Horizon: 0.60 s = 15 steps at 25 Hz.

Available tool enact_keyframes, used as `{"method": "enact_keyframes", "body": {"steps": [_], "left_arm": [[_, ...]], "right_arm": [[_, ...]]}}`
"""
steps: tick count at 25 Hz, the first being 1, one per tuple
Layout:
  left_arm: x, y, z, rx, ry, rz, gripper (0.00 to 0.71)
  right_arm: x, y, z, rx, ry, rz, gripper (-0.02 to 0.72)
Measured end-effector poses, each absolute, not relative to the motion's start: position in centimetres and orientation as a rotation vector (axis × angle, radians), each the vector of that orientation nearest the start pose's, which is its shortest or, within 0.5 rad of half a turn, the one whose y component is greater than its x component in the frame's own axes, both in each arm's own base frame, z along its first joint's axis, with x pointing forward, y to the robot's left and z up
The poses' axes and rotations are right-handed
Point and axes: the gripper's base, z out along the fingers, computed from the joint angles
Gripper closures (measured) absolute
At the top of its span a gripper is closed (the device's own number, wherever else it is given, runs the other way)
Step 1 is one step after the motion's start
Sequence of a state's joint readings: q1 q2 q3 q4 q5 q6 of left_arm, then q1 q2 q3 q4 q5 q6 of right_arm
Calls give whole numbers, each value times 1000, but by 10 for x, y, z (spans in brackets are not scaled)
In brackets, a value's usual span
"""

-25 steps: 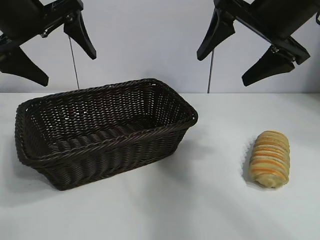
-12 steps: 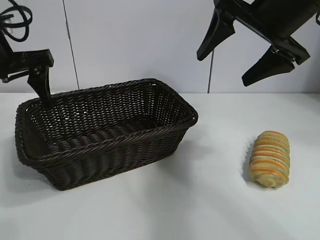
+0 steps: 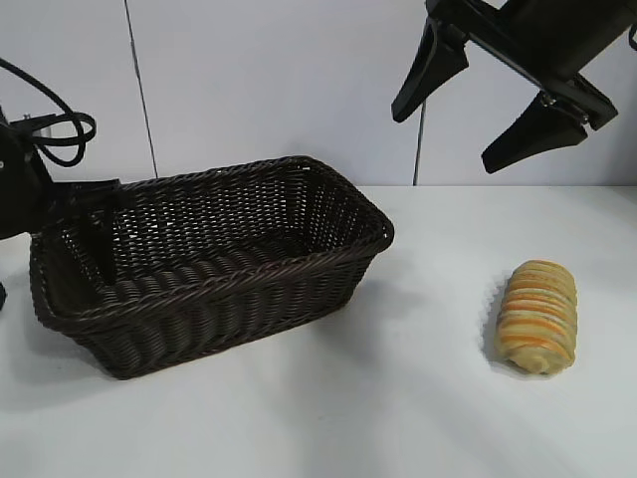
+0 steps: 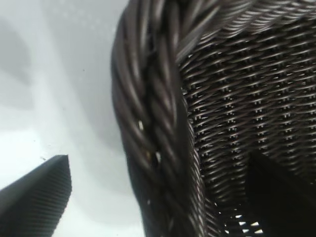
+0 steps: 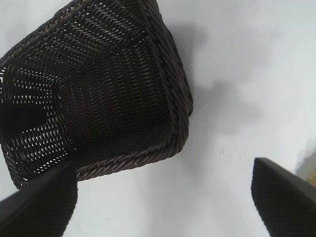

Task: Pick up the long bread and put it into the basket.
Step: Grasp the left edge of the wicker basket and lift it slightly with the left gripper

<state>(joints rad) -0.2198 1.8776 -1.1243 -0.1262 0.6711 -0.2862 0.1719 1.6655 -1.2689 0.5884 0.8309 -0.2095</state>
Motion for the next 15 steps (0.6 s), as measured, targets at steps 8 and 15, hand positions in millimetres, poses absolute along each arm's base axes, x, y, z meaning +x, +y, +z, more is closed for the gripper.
{"method": "enact_keyframes", "body": {"steps": [8,15], "left_arm": [[351,-87,164,-234,2899,-246,601],[368,-95,201,50,2921,-279,610]], "right_arm": [[340,97,273,-96,2630,687,21],[340,97,273,-96,2630,687,21]]}}
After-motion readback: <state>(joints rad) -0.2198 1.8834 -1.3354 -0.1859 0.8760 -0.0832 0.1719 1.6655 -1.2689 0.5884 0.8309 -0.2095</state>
